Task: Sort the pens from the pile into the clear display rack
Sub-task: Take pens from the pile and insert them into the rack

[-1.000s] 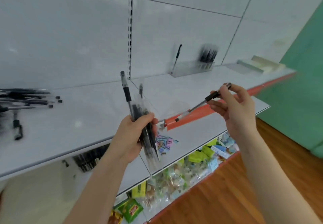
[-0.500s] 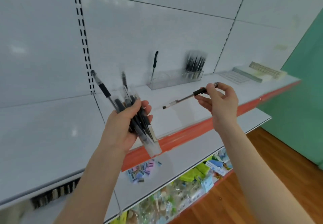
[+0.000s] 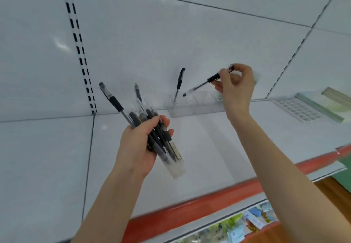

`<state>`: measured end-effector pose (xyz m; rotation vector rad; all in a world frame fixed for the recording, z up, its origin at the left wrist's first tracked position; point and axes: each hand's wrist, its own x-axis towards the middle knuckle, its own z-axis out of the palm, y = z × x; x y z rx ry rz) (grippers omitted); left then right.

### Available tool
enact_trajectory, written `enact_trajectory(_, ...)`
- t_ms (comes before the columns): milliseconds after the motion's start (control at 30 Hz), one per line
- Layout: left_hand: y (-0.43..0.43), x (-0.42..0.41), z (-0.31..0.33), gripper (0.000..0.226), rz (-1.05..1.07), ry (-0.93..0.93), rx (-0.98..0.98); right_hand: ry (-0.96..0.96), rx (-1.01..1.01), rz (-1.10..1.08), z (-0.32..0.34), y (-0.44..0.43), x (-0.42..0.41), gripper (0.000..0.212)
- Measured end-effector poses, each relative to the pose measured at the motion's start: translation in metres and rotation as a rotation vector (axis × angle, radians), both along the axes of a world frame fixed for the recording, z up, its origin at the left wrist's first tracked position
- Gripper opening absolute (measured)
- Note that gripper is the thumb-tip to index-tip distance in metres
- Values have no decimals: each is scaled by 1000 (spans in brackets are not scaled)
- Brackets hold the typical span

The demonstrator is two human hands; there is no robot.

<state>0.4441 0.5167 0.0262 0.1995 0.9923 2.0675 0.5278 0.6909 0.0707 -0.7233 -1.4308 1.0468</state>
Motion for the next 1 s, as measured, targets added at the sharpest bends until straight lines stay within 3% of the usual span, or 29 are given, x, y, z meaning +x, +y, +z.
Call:
enact_trajectory(367, 48, 18, 1, 13, 280, 7, -49, -311, 268, 349, 5, 55, -41, 16)
enact_trajectory(633, 79, 45, -4, 10, 468, 17, -68, -419, 316, 665, -5, 80, -60, 13)
enact_trajectory(900, 83, 53, -7, 8, 504, 47, -73, -506, 373, 737, -15, 84, -71, 16)
enact_trajectory(1000, 83, 53, -6, 7, 477, 57, -73, -572, 321, 721, -14, 84, -67, 36)
